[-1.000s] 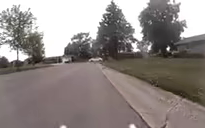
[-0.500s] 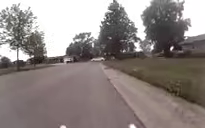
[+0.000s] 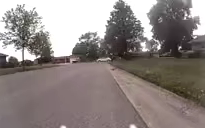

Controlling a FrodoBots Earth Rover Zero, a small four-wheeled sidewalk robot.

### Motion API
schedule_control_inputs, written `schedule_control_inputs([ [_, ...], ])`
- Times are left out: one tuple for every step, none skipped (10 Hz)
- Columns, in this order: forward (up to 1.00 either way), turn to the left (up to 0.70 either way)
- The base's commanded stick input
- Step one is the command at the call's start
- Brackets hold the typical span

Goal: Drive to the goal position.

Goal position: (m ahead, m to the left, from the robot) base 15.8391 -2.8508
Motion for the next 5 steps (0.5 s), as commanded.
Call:
schedule_control_inputs([
  [1.00, 0.00],
  [1.00, 0.00],
  [1.00, 0.00],
  [1.00, 0.00],
  [1.00, 0.00],
])
